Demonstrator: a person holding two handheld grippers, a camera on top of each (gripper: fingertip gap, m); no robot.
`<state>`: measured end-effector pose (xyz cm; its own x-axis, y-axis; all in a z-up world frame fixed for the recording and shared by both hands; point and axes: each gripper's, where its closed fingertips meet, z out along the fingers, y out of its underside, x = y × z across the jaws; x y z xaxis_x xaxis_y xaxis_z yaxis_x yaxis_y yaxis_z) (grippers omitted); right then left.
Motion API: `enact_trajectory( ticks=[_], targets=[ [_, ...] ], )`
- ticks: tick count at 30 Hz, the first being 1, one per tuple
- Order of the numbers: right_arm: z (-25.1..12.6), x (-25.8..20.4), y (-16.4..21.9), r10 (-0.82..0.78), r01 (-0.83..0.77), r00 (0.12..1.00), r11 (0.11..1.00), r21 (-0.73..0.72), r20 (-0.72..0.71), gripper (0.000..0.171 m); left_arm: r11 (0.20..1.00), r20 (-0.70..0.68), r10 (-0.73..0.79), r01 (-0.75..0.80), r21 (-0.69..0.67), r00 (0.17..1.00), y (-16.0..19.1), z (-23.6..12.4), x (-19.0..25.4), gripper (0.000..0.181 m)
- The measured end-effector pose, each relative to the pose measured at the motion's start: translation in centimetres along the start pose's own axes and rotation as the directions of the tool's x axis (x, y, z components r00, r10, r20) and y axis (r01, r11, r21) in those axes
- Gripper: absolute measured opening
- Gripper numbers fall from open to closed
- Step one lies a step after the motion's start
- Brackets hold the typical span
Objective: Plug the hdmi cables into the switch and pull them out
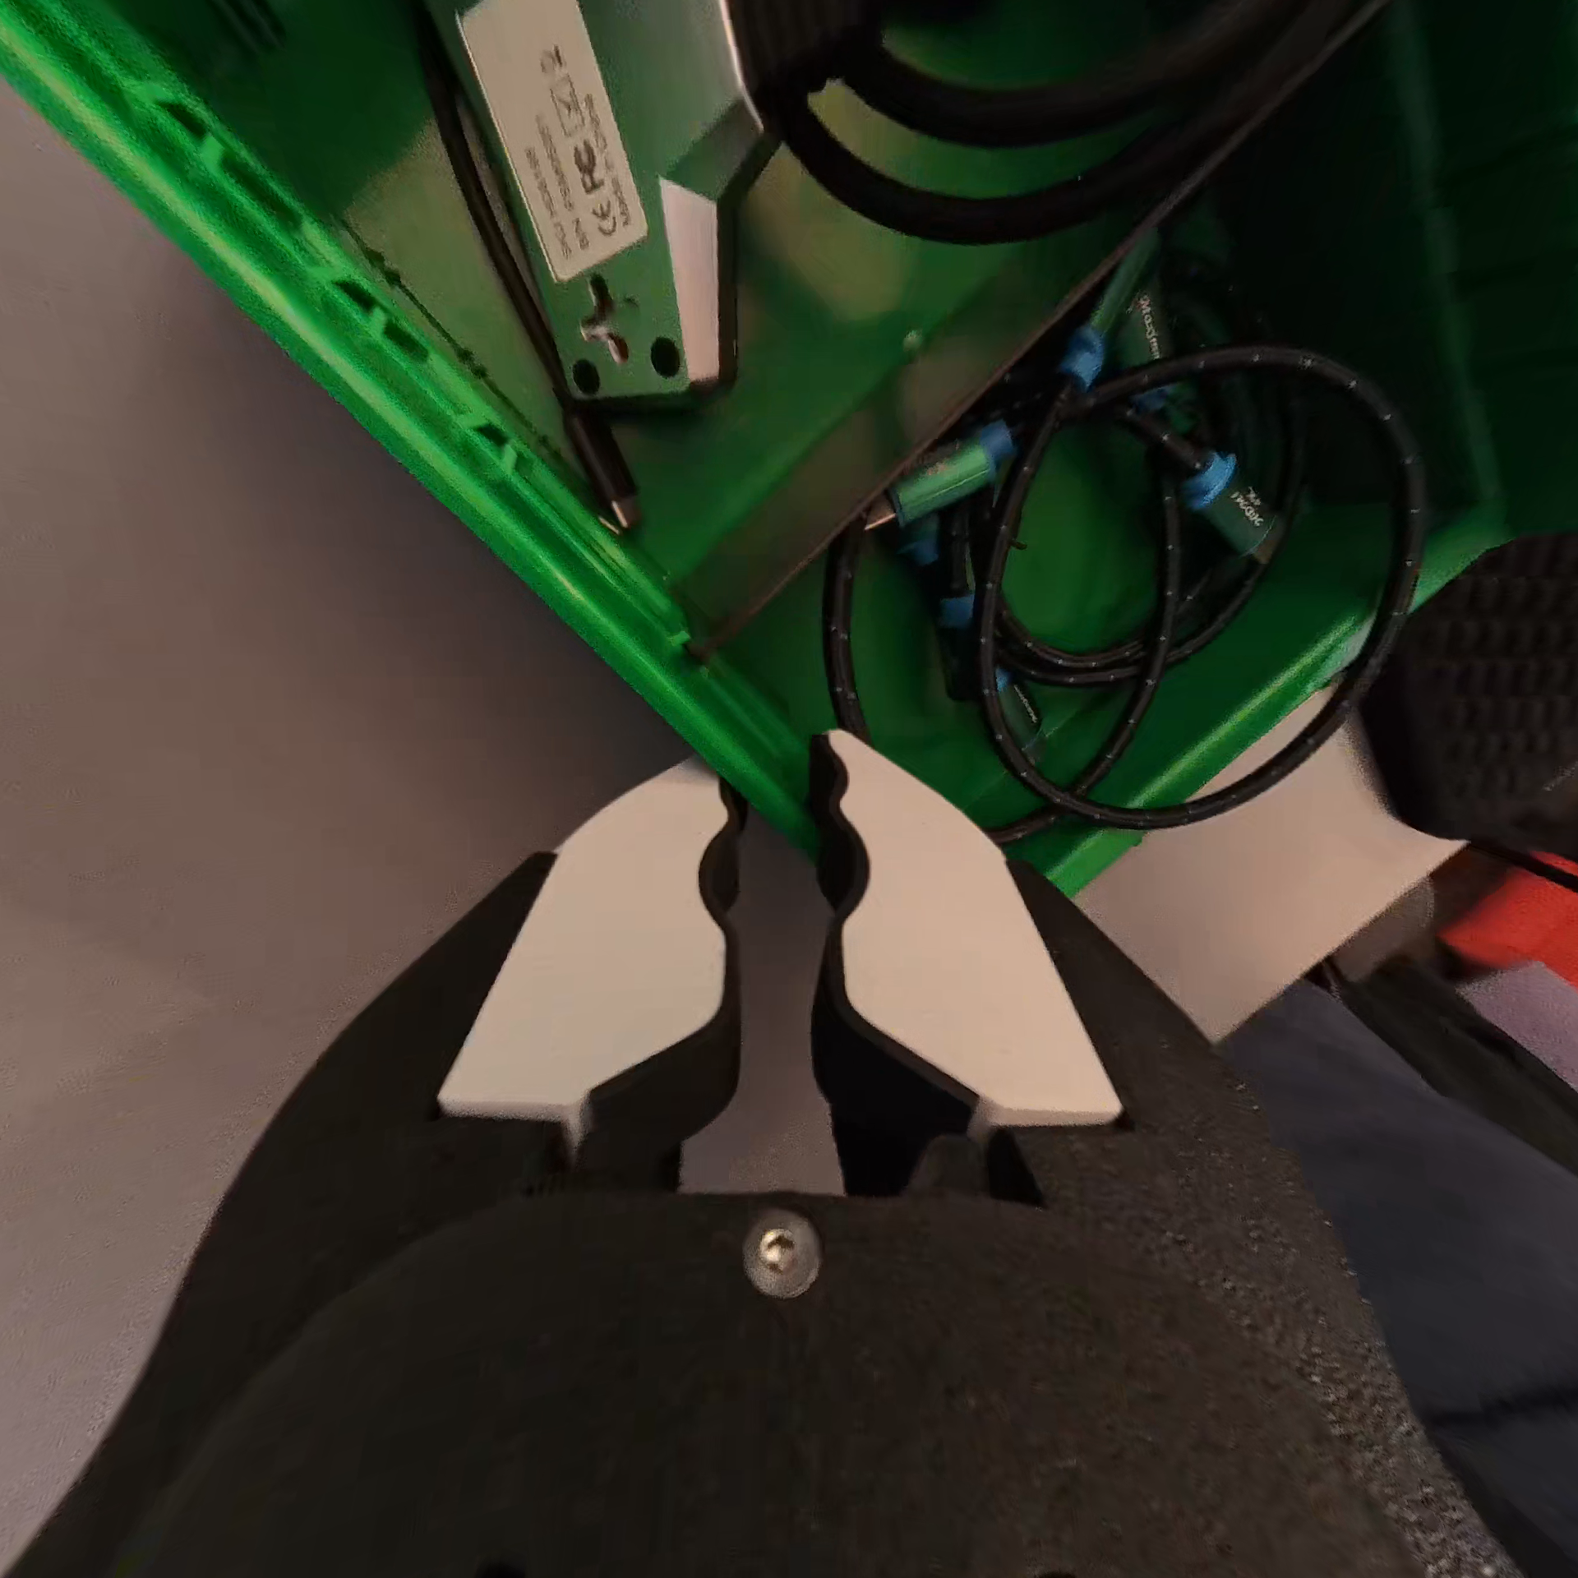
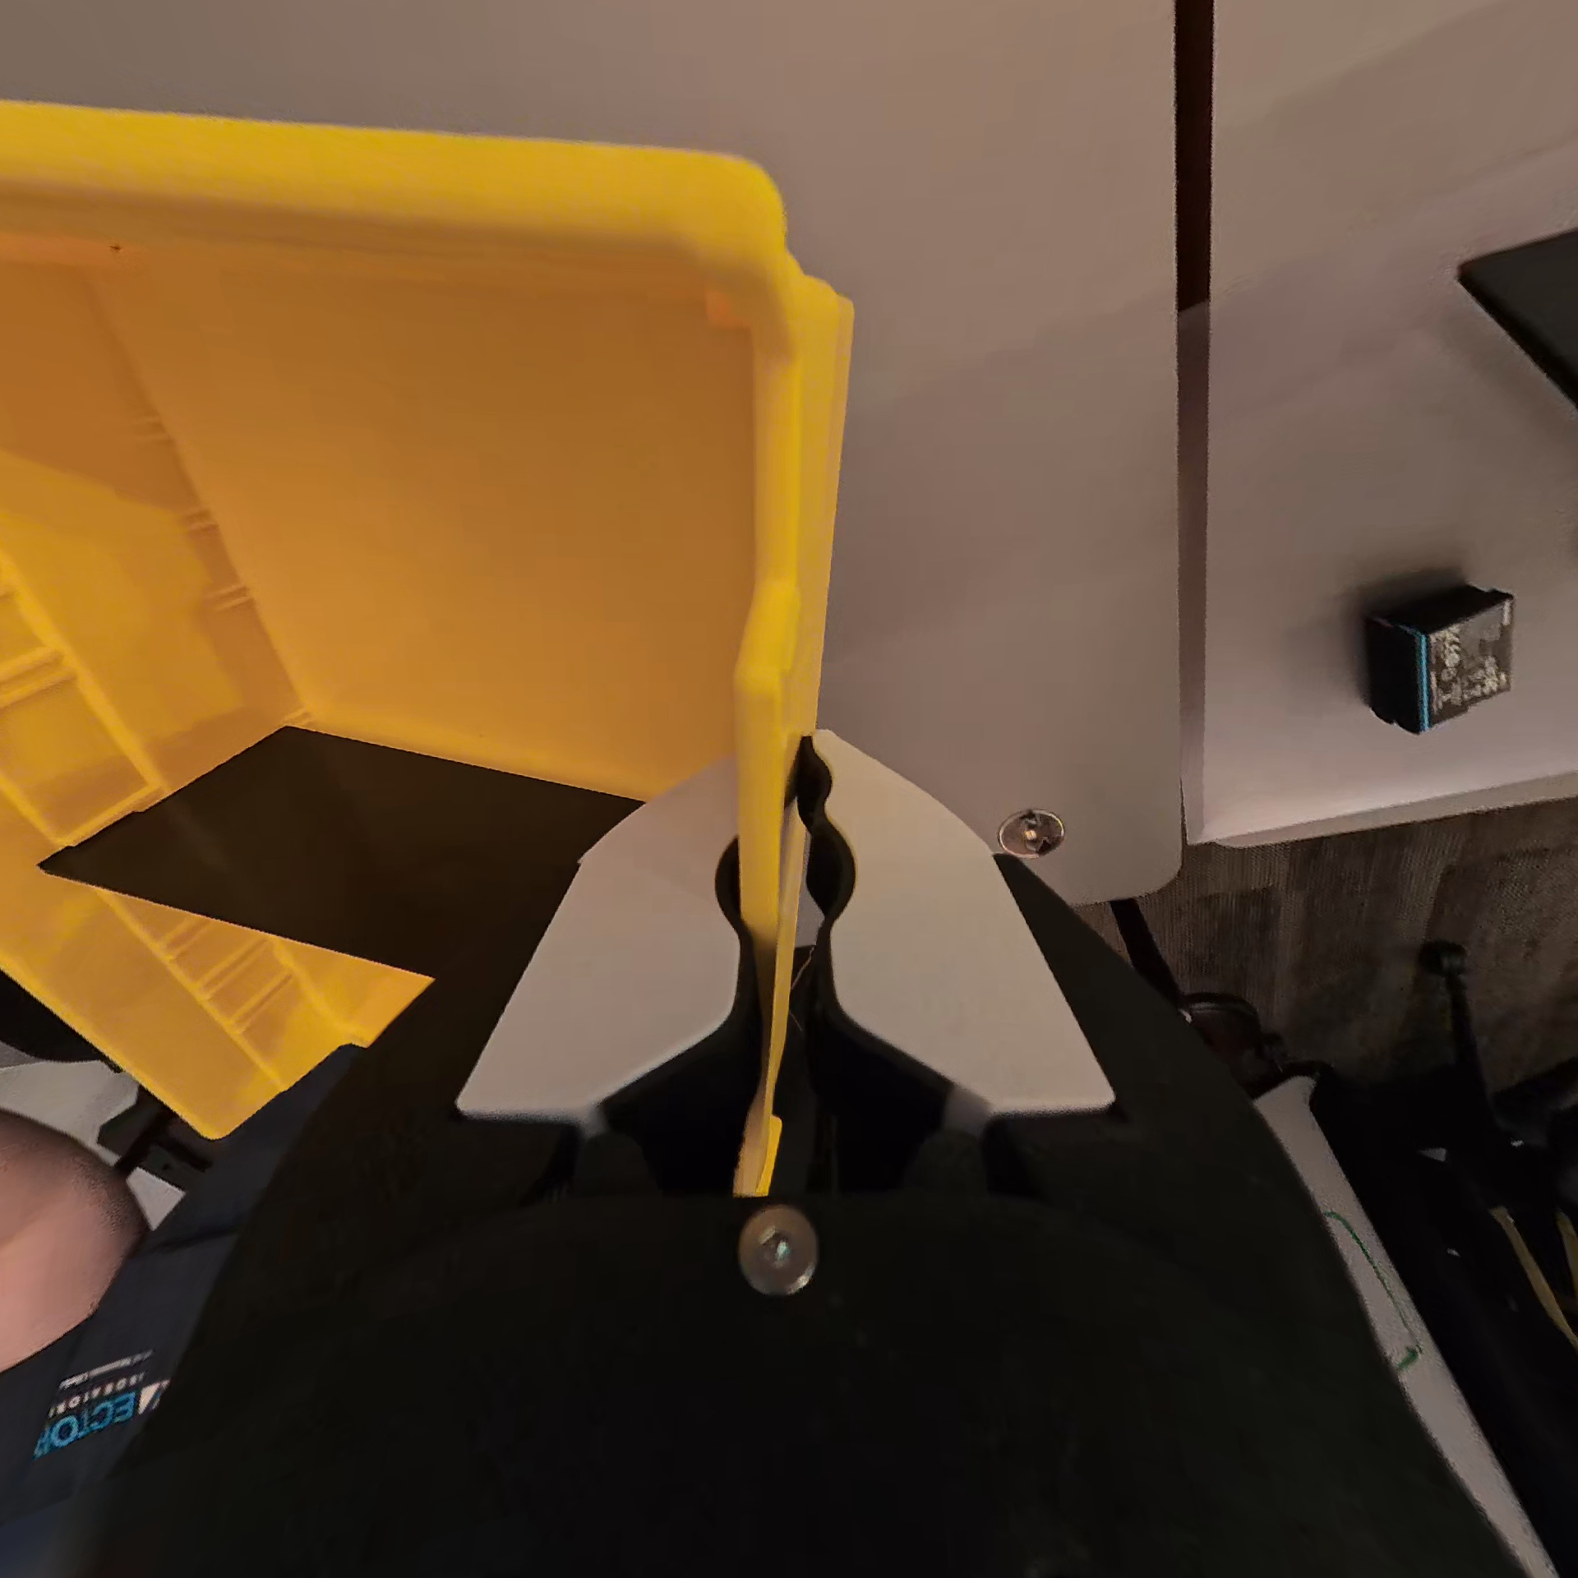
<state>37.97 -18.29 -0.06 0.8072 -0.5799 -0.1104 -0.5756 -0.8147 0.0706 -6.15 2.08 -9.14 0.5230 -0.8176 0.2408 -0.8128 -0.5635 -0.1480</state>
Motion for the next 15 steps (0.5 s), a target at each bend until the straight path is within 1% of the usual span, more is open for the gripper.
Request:
enact_trajectory(
  ticks=[4, 6, 9, 12, 15],
  targets=[
    [1.7, -1.2, -1.4, -0.036, 0.036, 0.999, 0.999, 0.007, 0.03, 0.007, 0.998, 0.062, 0.011, -0.007, -0.068, 0.998, 0.3, -0.4, -1.6, 0.011],
    [2.3, -2.4, -2.3, -0.069, 0.068, 0.996, 0.997, 0.027, 0.062, 0.007, 0.998, 0.087, -0.004, 0.01, -0.061, 0.996, 0.5, -0.9, -3.3, 0.009],
    [3.4, -4.6, -3.3, -0.112, 0.106, 0.986, 0.993, 0.059, 0.127, 0.007, 0.996, 0.062, -0.091, 0.091, -0.005, 0.994, 1.6, -1.9, -6.4, 0.005],
    [4.8, -6.8, -4.3, -0.143, 0.131, 0.973, 0.988, 0.078, 0.18, 0.007, 0.986, 0.066, -0.164, 0.162, 0.045, 0.984, 3.8, -3.3, -10.2, 0.004],
    [6.8, -8.7, -5.5, -0.171, 0.156, 0.964, 0.984, 0.089, 0.201, 0.007, 0.967, 0.075, -0.25, 0.244, 0.076, 0.965, 7.1, -4.8, -14.2, 0.003]
  ],
)
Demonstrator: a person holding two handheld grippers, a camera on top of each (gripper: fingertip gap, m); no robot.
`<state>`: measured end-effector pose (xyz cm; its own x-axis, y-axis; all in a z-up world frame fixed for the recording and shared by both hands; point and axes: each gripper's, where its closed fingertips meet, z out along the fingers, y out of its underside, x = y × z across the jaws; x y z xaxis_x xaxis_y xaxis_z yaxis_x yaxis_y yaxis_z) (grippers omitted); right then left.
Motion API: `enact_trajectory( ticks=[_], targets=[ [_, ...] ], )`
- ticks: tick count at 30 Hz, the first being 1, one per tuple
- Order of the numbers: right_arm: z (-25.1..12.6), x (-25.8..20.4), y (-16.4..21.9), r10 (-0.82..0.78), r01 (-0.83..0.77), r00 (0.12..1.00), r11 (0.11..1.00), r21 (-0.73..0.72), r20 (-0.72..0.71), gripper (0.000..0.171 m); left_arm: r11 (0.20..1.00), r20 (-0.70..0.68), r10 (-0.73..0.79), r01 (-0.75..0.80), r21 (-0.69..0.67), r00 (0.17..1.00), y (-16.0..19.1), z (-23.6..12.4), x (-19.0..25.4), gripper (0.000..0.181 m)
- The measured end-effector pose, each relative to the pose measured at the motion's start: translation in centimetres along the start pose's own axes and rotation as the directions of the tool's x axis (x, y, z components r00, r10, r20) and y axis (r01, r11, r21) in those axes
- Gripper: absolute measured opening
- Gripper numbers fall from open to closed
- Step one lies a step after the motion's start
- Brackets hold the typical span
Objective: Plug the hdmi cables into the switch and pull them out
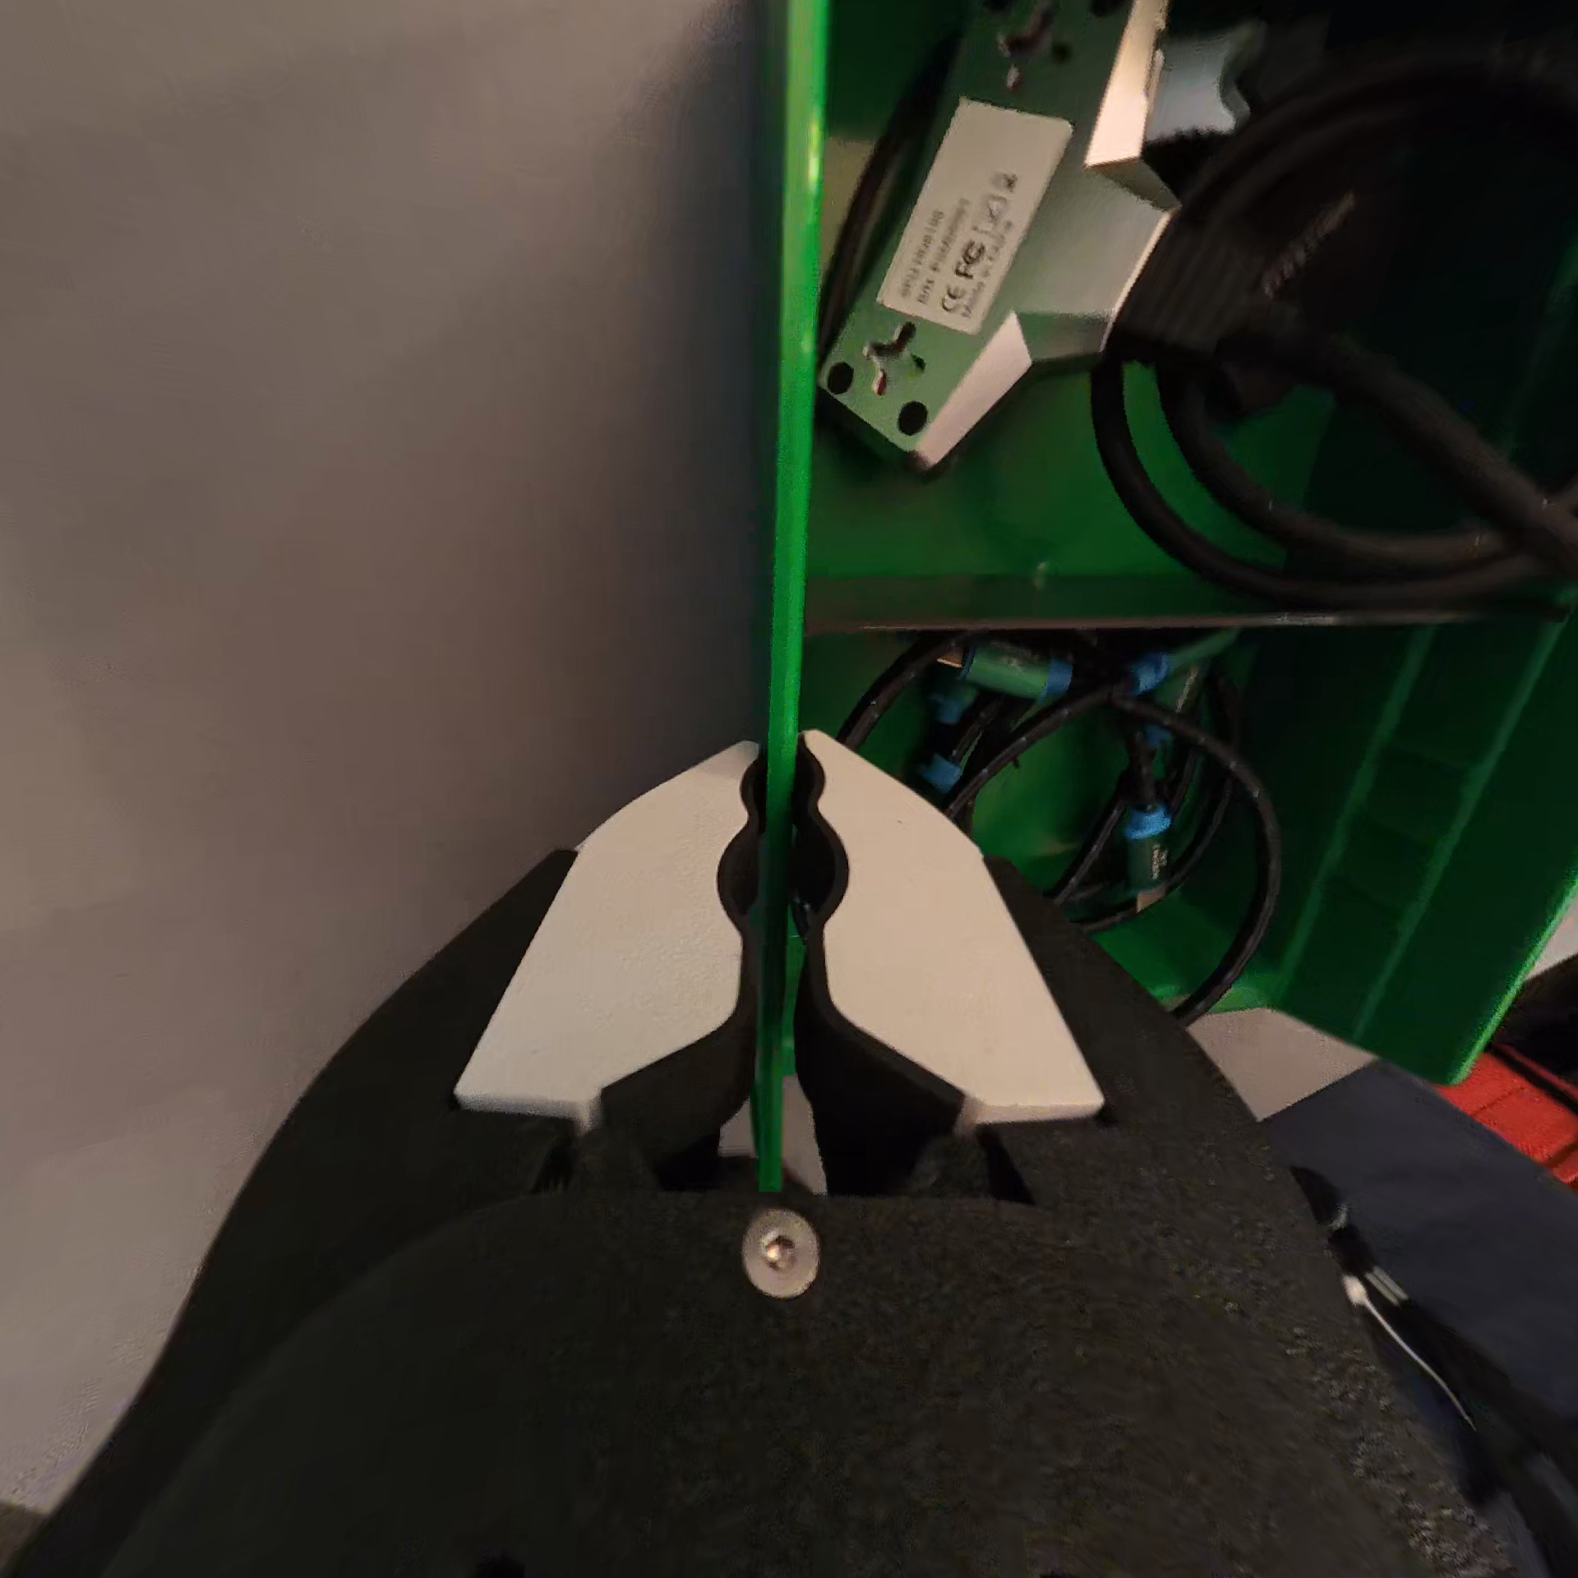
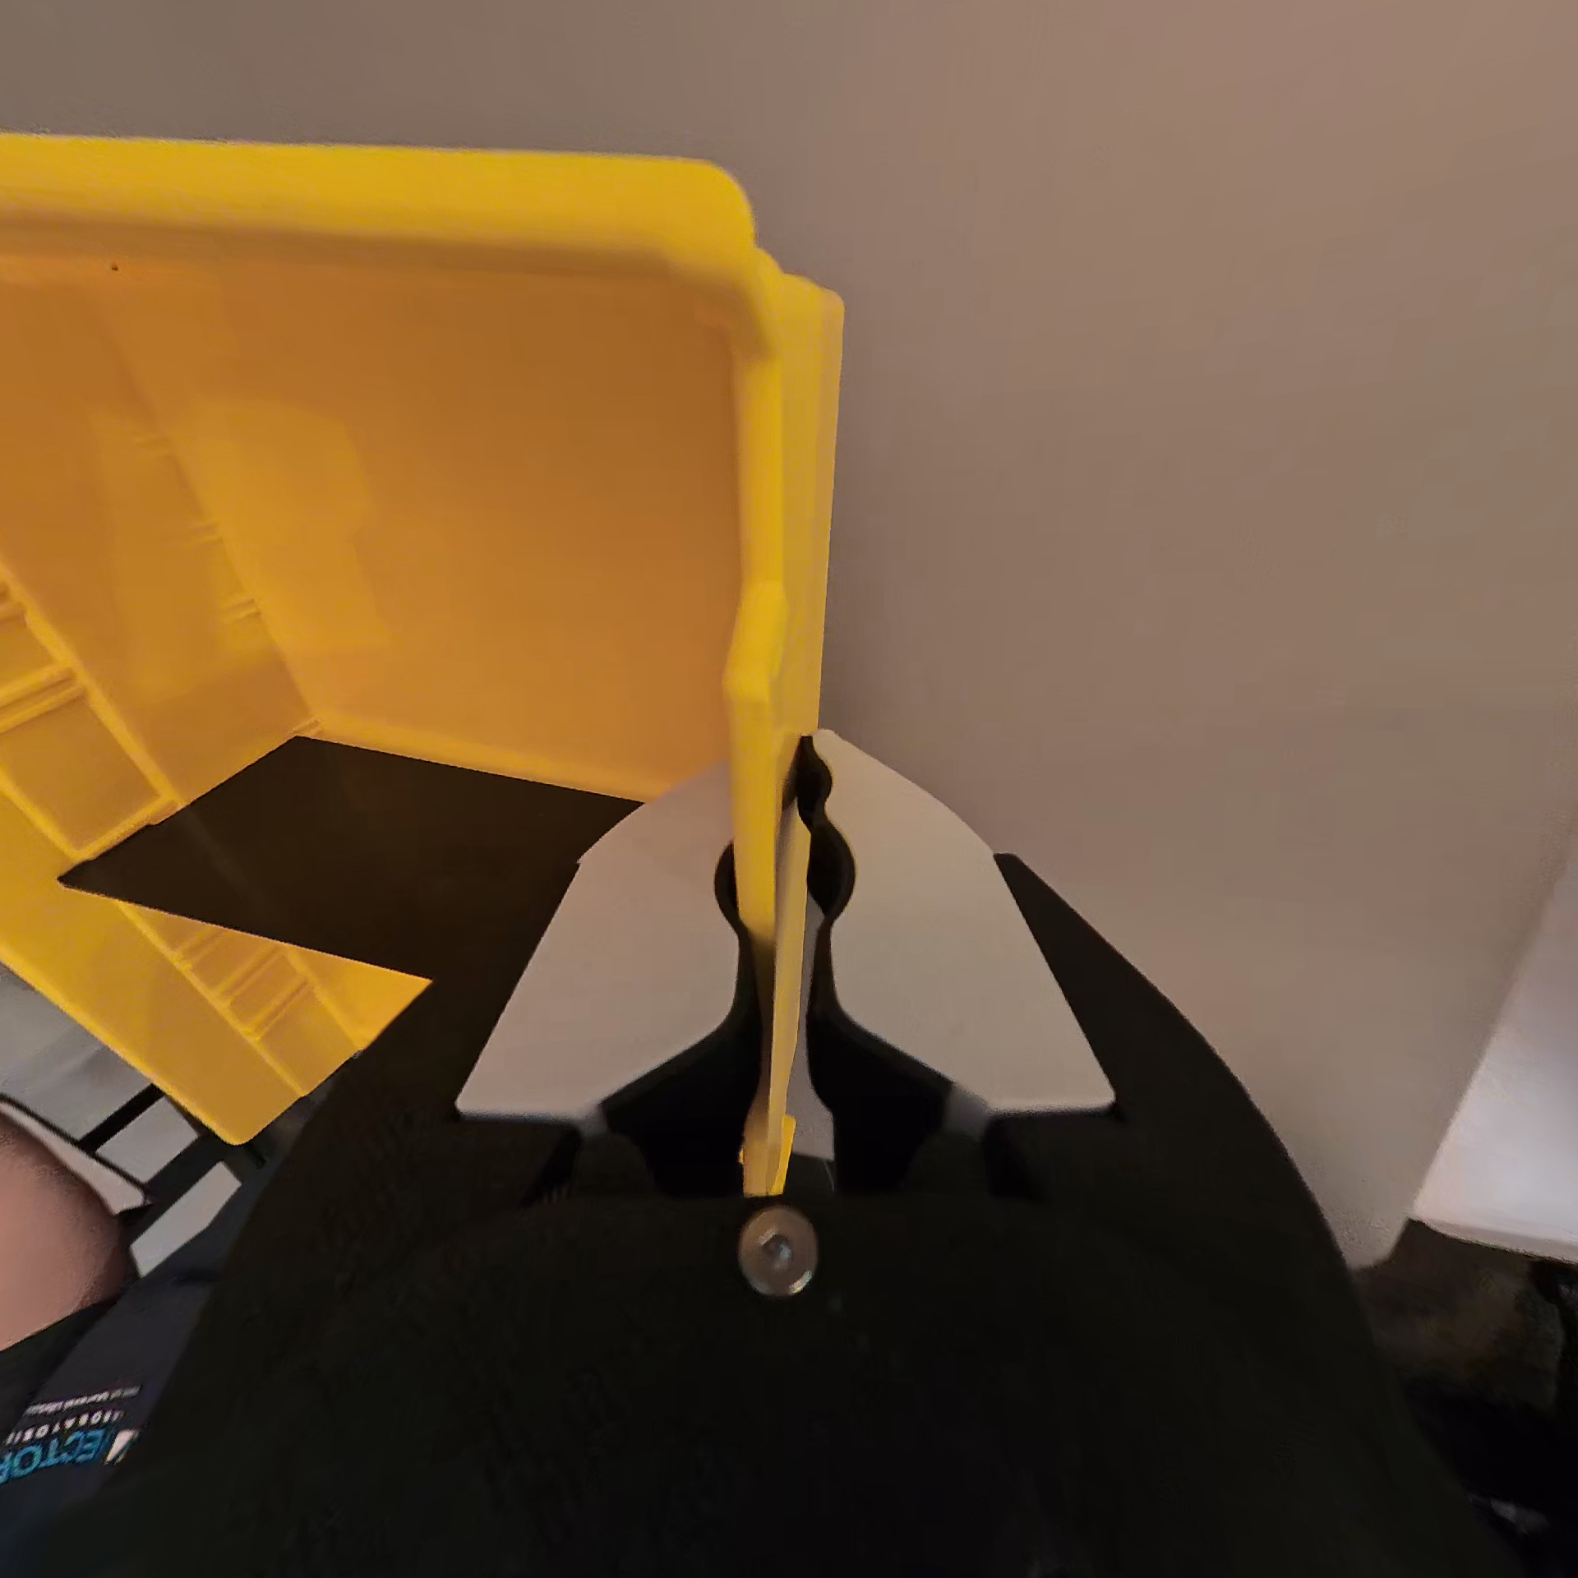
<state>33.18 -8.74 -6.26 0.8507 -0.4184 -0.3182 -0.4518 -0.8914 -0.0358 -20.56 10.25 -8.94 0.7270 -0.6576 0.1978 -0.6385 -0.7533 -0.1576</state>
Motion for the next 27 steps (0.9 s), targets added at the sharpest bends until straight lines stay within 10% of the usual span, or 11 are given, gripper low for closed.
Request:
enact_trajectory(
  ticks=[15, 27],
  targets=[
    [8.2, -3.7, -4.1, -0.108, 0.101, 0.993, 0.986, -0.13, -0.046, 0.008, 0.903, 0.056, -0.395, 0.376, 0.21, 0.917, 11.9, -6.2, -19.3, 0.003],
    [8.5, -4.3, -5.5, -0.195, 0.183, 0.976, 0.975, -0.124, -0.093, 0.007, 0.916, 0.135, -0.318, 0.267, 0.298, 0.939, 14.8, -7.6, -23.6, 0.003]
  ],
)
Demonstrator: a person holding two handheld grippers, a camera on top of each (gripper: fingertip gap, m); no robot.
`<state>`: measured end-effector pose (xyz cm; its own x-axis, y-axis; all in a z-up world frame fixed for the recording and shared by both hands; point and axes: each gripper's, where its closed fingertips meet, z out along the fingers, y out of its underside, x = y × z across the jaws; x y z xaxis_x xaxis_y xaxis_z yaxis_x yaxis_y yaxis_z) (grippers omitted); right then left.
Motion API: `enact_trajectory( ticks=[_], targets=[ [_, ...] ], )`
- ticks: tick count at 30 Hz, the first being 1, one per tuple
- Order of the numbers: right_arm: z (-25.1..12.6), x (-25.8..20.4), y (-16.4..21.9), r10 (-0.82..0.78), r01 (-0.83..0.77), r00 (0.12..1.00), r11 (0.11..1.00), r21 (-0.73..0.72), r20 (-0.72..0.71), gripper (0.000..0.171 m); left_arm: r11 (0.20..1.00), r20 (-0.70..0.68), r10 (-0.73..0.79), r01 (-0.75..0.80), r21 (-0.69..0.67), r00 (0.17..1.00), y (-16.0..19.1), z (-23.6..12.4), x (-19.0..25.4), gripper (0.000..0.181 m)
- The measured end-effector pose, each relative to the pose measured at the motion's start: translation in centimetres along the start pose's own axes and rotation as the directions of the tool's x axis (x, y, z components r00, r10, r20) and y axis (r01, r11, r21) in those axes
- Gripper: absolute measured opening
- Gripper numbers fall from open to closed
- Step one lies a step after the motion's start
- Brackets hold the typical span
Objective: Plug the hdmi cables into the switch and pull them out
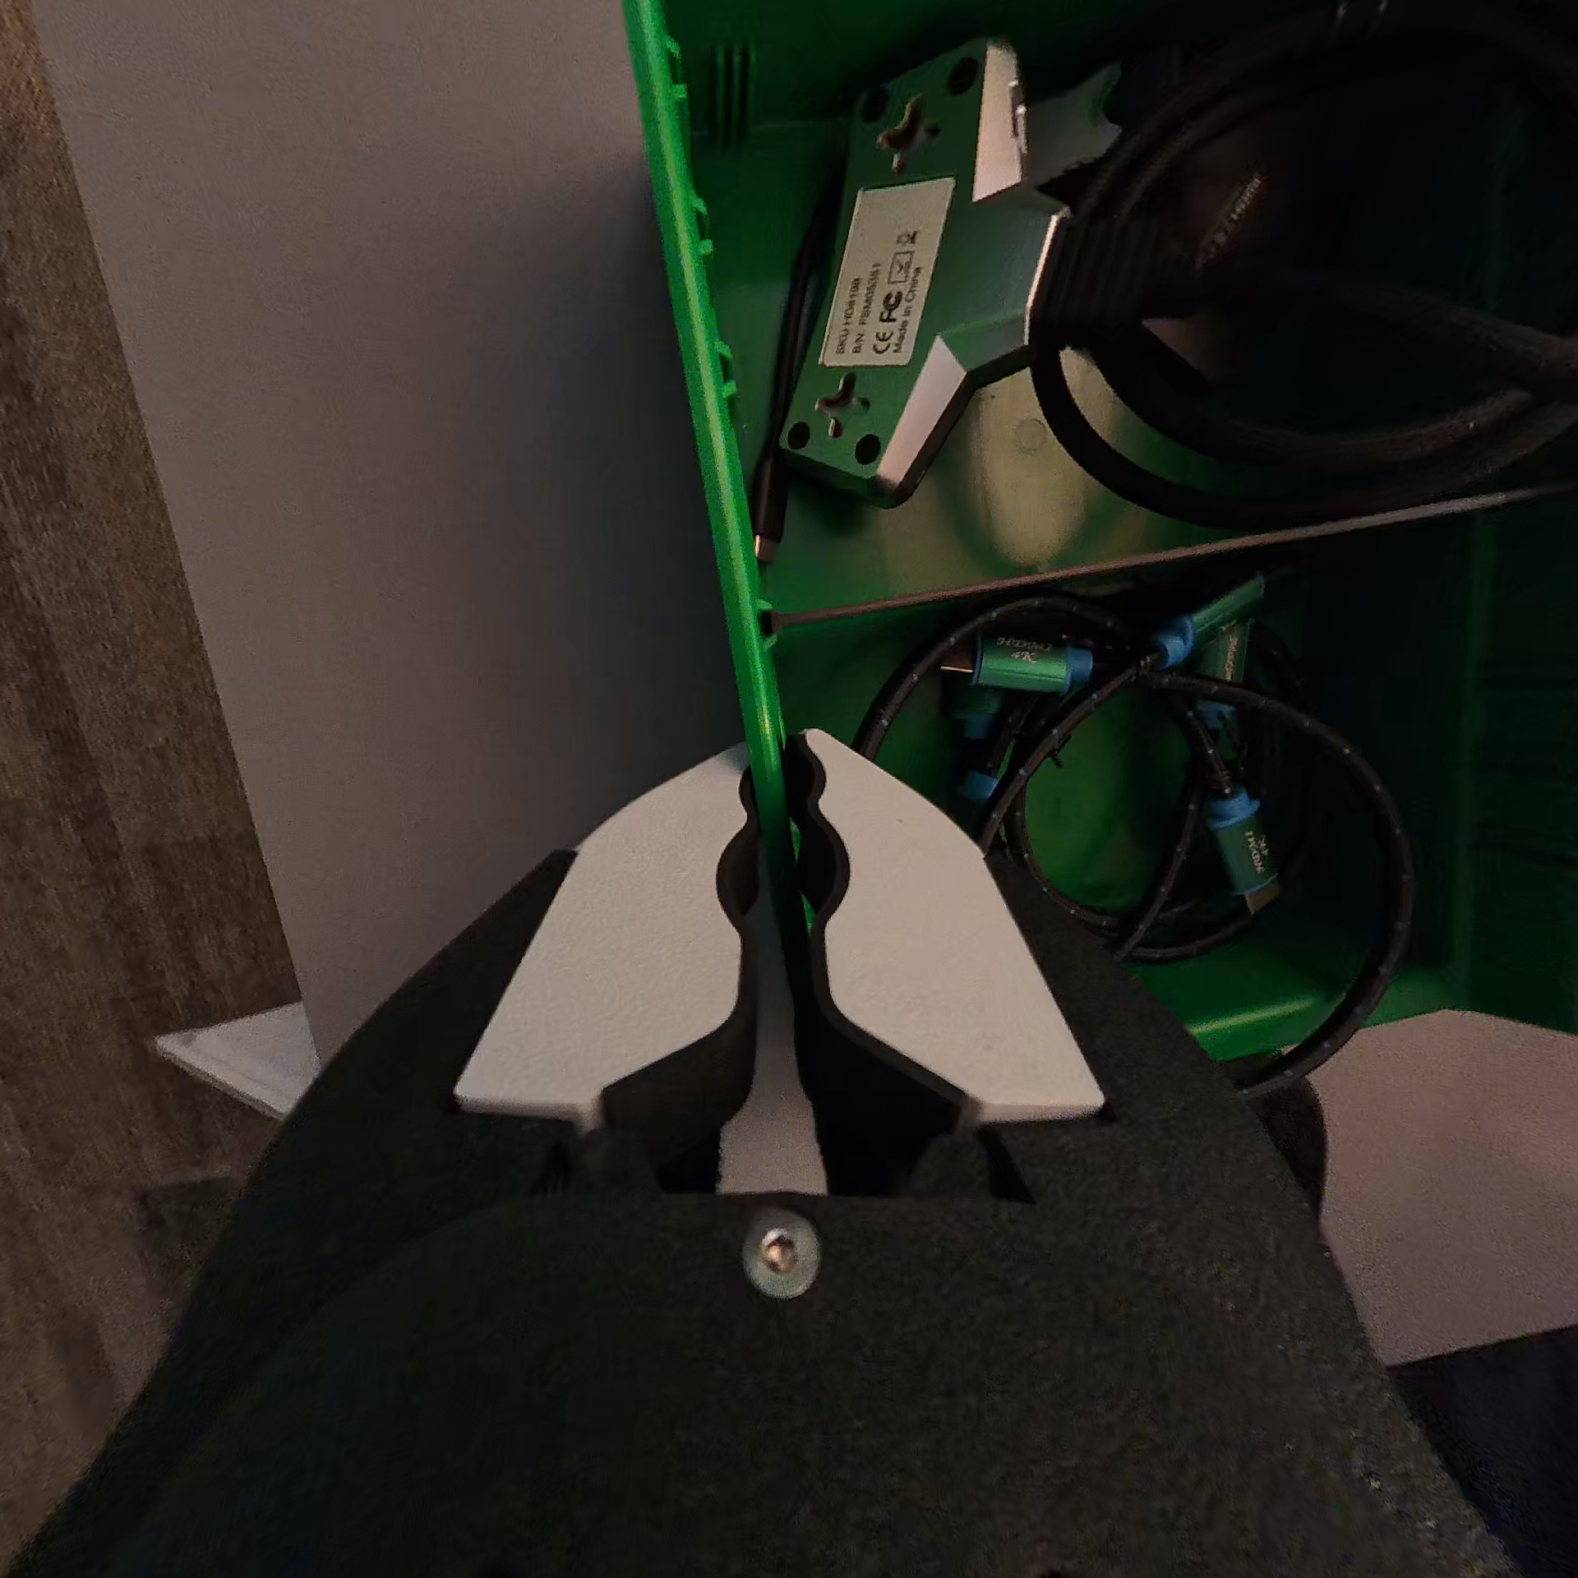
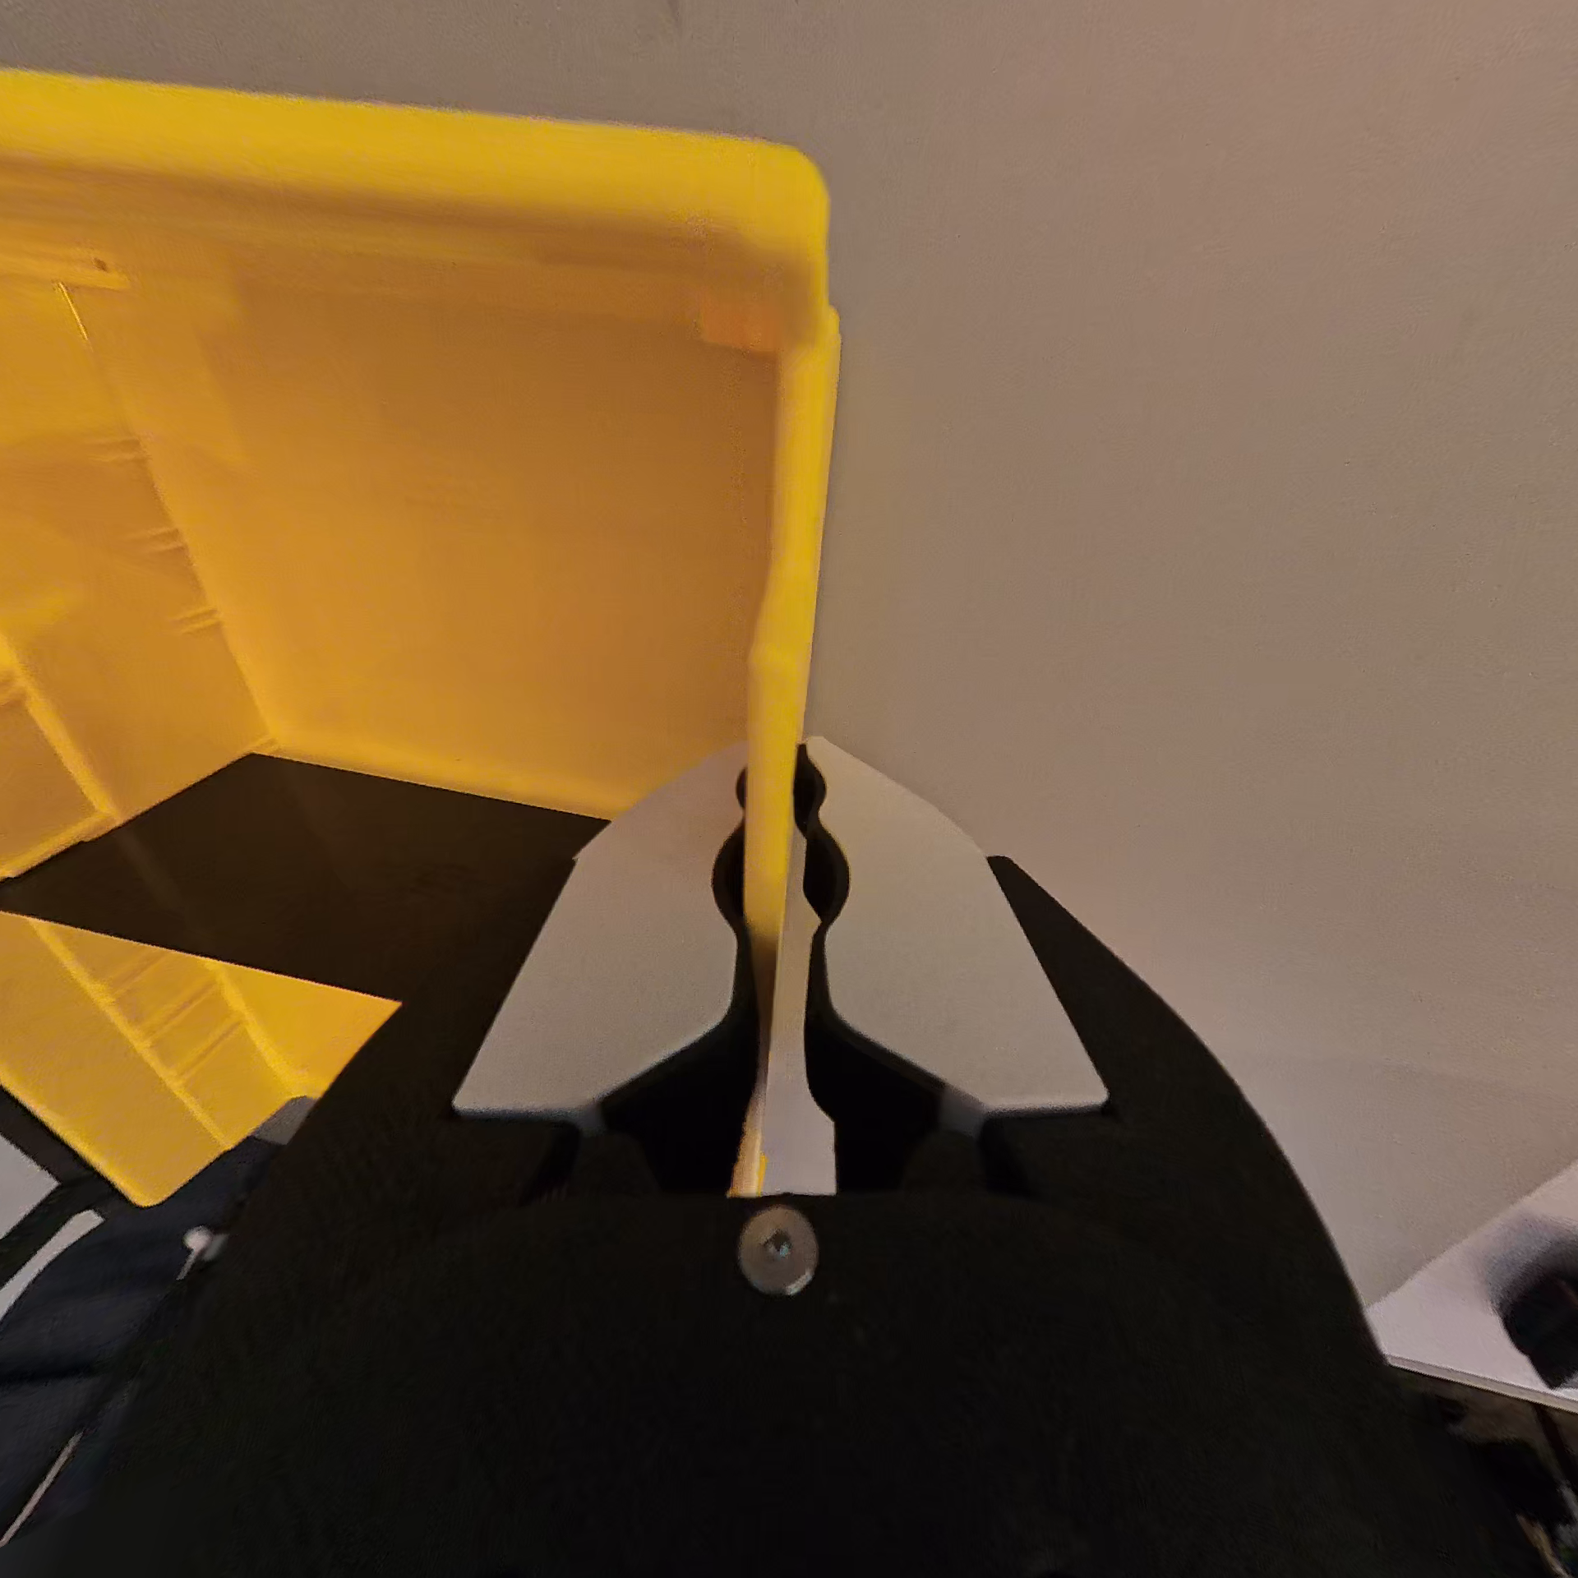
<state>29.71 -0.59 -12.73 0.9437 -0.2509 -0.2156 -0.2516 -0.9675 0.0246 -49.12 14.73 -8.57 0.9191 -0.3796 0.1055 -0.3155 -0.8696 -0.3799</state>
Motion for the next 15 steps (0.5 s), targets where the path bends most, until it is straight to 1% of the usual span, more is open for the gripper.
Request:
enact_trajectory(
  ticks=[4, 7, 15],
  targets=[
    [0.0, 0.2, 0.2, -0.017, 0.017, 1.0, 0.999, 0.04, 0.005, 0.007, 0.999, 0.003, 0.037, -0.037, 0.018, 0.999, 0.0, 0.0, 0.0, 0.004],
    [-0.1, 0.6, 1.1, -0.022, 0.022, 1.0, 0.999, 0.029, -0.001, 0.007, 0.996, 0.046, 0.091, -0.091, 0.013, 0.995, 0.0, 0.0, 0.0, 0.004],
    [-0.3, 1.6, 2.4, -0.008, 0.008, 1.0, 1.0, 0.029, 0.007, 0.008, 0.988, -0.001, 0.151, -0.151, 0.038, 0.989, 0.1, 0.0, 0.5, 0.004]
  ],
)
